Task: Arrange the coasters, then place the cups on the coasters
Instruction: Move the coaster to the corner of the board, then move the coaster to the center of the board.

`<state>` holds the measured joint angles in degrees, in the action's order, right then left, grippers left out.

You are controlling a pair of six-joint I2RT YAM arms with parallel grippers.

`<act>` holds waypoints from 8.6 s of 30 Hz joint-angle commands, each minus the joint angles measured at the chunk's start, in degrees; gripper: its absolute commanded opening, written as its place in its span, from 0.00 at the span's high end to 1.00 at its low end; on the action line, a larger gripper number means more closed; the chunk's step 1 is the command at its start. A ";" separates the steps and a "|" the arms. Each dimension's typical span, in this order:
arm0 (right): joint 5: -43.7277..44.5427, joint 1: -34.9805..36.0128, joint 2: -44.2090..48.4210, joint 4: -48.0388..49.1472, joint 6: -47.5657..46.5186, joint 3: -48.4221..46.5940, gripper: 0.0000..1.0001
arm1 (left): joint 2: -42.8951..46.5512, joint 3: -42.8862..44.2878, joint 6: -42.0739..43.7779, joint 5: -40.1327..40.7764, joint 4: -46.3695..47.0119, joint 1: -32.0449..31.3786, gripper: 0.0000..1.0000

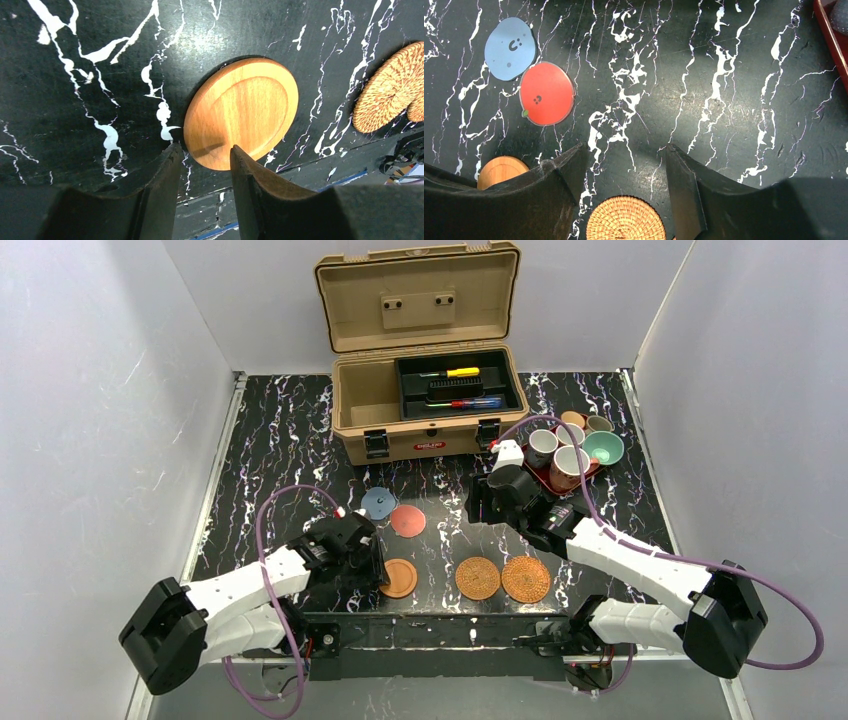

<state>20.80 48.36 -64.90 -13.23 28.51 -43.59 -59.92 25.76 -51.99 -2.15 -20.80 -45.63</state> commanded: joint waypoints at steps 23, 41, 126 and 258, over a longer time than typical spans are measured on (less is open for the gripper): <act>0.21 -0.55 0.57 2.51 1.15 0.79 0.34 | -11.36 5.24 0.56 0.32 2.70 -5.39 0.63; 0.46 -0.63 1.19 2.22 1.03 0.88 0.34 | -10.17 7.02 4.71 5.61 -5.41 -7.81 0.55; -0.74 -0.99 0.57 3.64 2.12 2.63 0.33 | -21.45 11.67 14.59 -0.05 6.94 -12.92 0.58; -8.77 8.72 -43.61 7.49 -16.18 -19.48 0.13 | -1.93 28.90 42.29 -2.25 -7.72 39.56 0.02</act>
<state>11.77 57.10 -110.13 -1.37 10.35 -67.00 -61.58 53.93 -10.46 -3.90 -28.27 -6.07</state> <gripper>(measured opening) 0.892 0.981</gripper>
